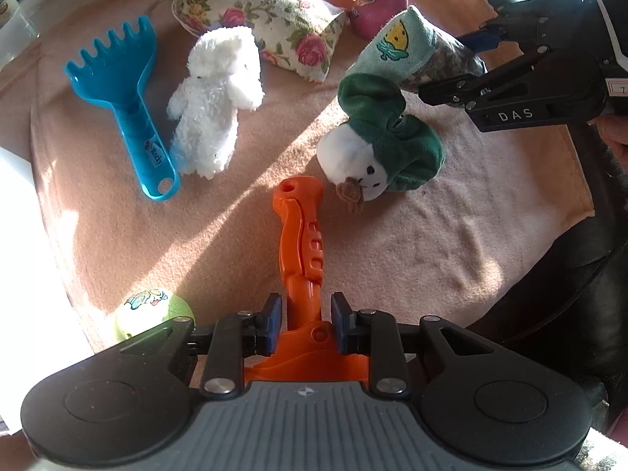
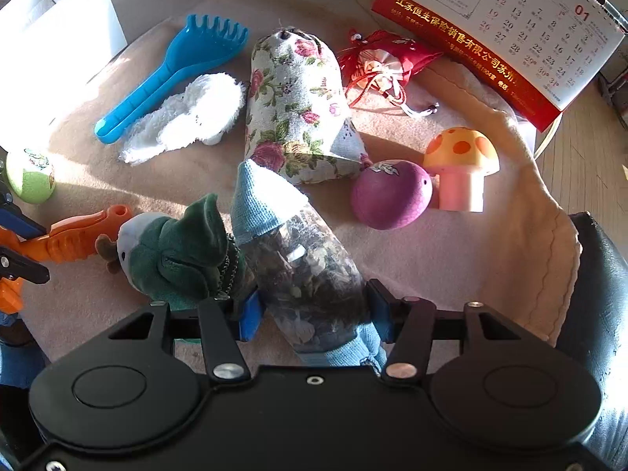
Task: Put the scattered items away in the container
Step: 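Grasp the orange toy hammer with the left gripper while the right grasps the seed bag, then carry the orange hammer and the seed bag over the white box with both grippers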
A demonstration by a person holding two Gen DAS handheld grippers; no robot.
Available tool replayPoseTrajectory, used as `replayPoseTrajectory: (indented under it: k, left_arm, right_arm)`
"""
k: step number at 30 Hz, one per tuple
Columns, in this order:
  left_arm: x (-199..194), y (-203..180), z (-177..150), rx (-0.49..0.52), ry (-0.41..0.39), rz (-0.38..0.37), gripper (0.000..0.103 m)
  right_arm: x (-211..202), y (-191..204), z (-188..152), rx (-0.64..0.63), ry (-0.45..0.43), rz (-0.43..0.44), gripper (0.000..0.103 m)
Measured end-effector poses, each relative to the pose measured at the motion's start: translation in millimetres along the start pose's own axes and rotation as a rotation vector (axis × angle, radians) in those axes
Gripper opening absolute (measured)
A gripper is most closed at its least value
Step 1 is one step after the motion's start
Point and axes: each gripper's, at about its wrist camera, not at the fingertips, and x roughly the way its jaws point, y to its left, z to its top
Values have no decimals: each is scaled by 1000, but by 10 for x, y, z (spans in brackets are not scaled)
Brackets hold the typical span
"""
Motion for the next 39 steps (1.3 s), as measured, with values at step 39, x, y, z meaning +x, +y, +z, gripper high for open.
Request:
replayPoseTrajectory:
  k: [39]
  left_arm:
    - [-637, -296, -118, -106, -158, 260, 18]
  right_arm:
    - [-568, 178, 43, 36, 11, -22, 54]
